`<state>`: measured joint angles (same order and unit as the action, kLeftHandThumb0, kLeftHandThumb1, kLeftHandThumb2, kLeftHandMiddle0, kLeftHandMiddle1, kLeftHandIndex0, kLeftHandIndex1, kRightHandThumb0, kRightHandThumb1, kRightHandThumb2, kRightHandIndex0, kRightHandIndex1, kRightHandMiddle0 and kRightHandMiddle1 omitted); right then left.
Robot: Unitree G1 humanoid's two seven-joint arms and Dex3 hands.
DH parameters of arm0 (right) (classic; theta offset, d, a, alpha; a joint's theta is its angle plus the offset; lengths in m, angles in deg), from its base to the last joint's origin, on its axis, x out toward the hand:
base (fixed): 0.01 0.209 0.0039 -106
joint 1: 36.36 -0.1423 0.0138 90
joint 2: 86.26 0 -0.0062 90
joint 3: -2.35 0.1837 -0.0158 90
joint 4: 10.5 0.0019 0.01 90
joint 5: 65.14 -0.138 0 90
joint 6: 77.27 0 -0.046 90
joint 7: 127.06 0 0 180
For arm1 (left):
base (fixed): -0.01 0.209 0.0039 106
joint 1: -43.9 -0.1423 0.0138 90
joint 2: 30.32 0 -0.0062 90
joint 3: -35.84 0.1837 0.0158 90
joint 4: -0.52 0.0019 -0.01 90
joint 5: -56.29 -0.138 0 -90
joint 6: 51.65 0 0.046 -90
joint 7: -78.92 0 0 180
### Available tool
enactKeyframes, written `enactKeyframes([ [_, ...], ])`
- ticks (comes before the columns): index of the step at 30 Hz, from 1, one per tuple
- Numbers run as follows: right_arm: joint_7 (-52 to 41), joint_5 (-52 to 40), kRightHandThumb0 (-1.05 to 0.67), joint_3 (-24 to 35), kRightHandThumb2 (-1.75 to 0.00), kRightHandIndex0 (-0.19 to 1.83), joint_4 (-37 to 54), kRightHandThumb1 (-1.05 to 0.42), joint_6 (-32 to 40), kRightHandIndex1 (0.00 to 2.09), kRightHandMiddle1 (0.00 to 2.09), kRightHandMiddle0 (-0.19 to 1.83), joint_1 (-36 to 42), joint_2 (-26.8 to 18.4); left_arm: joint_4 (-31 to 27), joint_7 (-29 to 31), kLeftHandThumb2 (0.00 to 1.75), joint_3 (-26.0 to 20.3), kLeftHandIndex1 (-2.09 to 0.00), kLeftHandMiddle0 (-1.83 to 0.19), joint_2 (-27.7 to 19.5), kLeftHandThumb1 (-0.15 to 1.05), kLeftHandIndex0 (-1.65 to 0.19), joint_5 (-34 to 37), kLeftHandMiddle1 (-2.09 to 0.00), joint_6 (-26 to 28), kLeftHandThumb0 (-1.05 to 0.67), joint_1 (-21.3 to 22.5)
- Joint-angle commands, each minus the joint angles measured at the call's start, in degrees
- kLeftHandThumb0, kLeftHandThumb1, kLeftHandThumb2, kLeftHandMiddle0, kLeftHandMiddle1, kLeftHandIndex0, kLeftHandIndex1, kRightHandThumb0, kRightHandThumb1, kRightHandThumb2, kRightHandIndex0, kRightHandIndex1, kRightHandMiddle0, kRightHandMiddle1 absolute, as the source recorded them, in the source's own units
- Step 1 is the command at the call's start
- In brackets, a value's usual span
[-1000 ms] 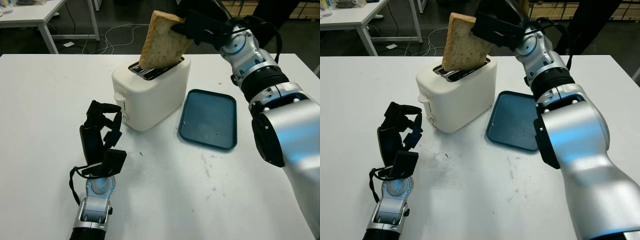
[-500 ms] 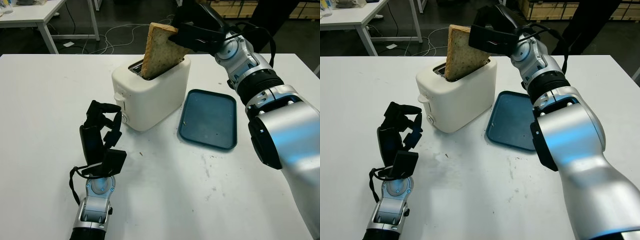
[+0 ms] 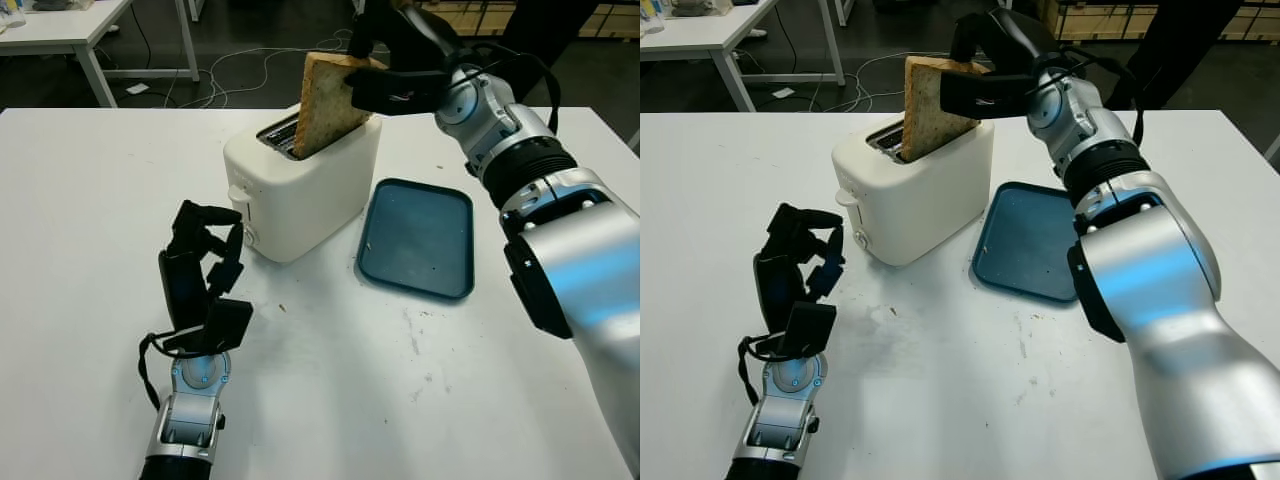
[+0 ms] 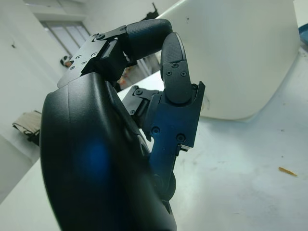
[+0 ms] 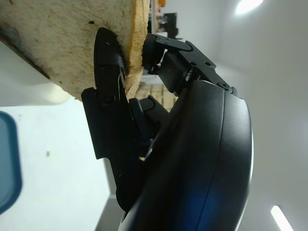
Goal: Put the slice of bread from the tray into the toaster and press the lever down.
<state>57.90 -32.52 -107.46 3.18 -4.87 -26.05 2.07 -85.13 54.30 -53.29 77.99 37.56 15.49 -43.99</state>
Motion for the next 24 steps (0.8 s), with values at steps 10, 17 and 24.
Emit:
enactKeyframes([
  [10,4.20,2.81,-0.48,-3.08,-0.38,0.99,-0.11,-0.92,-3.22,1.75,1.75,0.74,-0.79,-0.25,-0.13,-0.12,0.40,0.11,-1.58,-0.74,-0.11,0.92,-0.58,-0.38,-1.75,-1.03,-0.48,-0.28],
  [17,3.08,4.24,-0.47,-5.46,-0.33,0.98,-0.21,-0.92,-4.98,1.75,1.75,0.71,0.47,1.00,-0.21,-0.26,0.40,0.12,-1.57,-0.73,0.25,0.92,-0.57,-0.23,-1.75,-0.79,-0.48,-0.34],
  [24,-0.21,5.31,-0.68,-7.47,-0.14,0.90,-0.16,-0.92,-5.33,1.68,1.47,0.74,-0.02,2.06,-0.02,-0.52,0.40,0.06,-1.56,-0.74,0.04,0.92,-0.58,-0.67,-1.75,-0.92,-0.49,-0.25],
])
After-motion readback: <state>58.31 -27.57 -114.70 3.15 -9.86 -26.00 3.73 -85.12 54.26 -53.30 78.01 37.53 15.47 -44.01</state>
